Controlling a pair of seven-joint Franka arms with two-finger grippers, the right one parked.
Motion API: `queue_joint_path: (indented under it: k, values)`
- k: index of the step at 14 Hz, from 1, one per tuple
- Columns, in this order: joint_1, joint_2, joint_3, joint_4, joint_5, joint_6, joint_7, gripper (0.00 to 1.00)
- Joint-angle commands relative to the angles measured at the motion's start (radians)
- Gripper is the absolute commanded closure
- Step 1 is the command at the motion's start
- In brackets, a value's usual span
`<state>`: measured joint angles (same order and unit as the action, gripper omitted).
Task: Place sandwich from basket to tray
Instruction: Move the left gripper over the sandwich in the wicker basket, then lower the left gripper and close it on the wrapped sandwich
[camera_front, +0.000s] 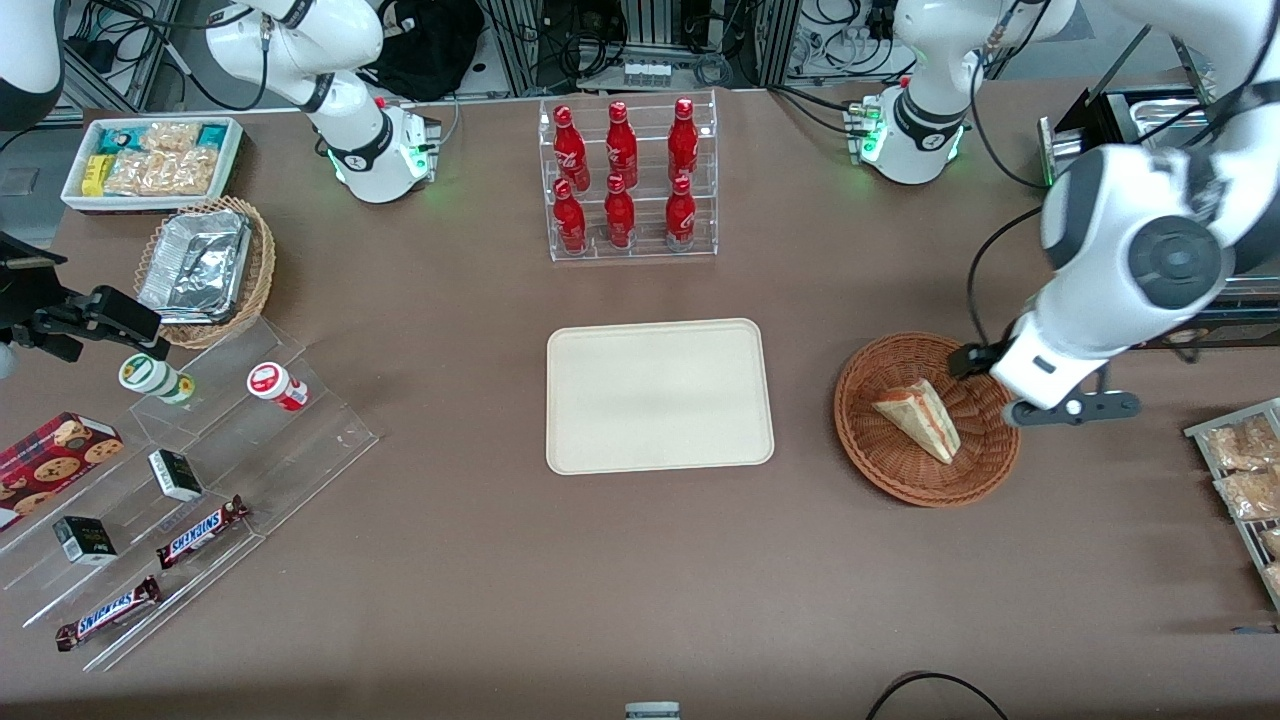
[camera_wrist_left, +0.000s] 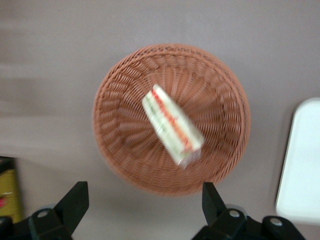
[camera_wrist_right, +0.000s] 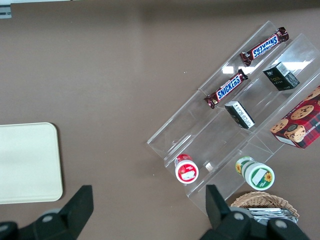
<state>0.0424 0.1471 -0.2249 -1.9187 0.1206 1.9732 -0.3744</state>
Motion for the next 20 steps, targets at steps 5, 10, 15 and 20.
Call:
queue_joint_path:
  k: [5, 10, 15, 20]
  values:
    - [-0.003, -0.034, -0.002, -0.316, 0.004, 0.438, -0.564, 0.00]
    - [-0.003, 0.034, -0.024, -0.315, 0.005, 0.467, -0.623, 0.00]
    - [-0.001, 0.120, -0.022, -0.315, 0.011, 0.527, -0.617, 0.00]
    - [0.002, 0.123, -0.021, -0.309, 0.013, 0.521, -0.603, 0.89]
